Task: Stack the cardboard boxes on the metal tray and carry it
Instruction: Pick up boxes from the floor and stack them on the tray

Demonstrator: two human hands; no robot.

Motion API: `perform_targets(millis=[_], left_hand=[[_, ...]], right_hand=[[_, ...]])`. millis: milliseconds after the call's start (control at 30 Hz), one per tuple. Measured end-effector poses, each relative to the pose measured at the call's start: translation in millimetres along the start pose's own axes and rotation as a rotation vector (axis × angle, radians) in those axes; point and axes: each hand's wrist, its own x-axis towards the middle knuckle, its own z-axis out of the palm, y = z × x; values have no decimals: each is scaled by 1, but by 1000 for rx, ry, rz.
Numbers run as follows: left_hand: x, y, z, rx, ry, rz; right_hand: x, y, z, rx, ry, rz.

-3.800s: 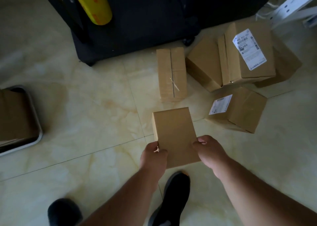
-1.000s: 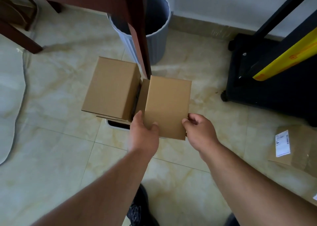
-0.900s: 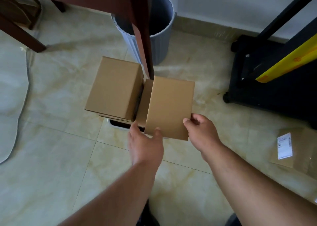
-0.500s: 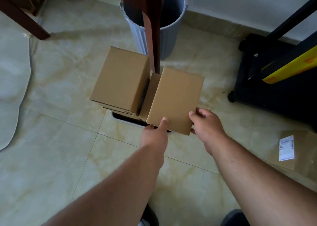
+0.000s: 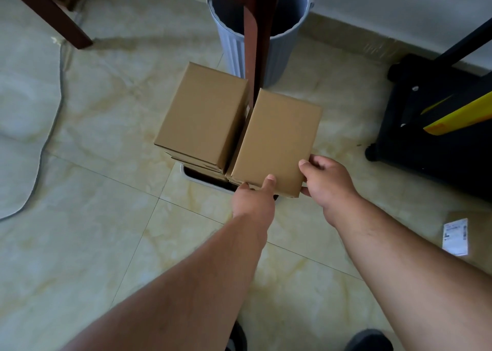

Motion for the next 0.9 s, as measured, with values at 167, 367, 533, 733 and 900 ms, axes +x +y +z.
perform_targets(millis=[167, 367, 533, 733, 900], left_hand=[[4, 3, -3, 12, 15, 10], [10, 9, -7, 47, 10, 44], [10, 11, -11, 50, 18, 30], [14, 7, -15, 21, 21, 36], [18, 3, -12, 9, 13, 59]], right_hand=[[1, -5, 4, 5, -13, -8], [1, -11, 11, 14, -23, -23], [0, -15, 15, 13, -33, -31], [-2, -17, 19, 15, -50, -43], [-3, -17, 17, 13, -53, -47]])
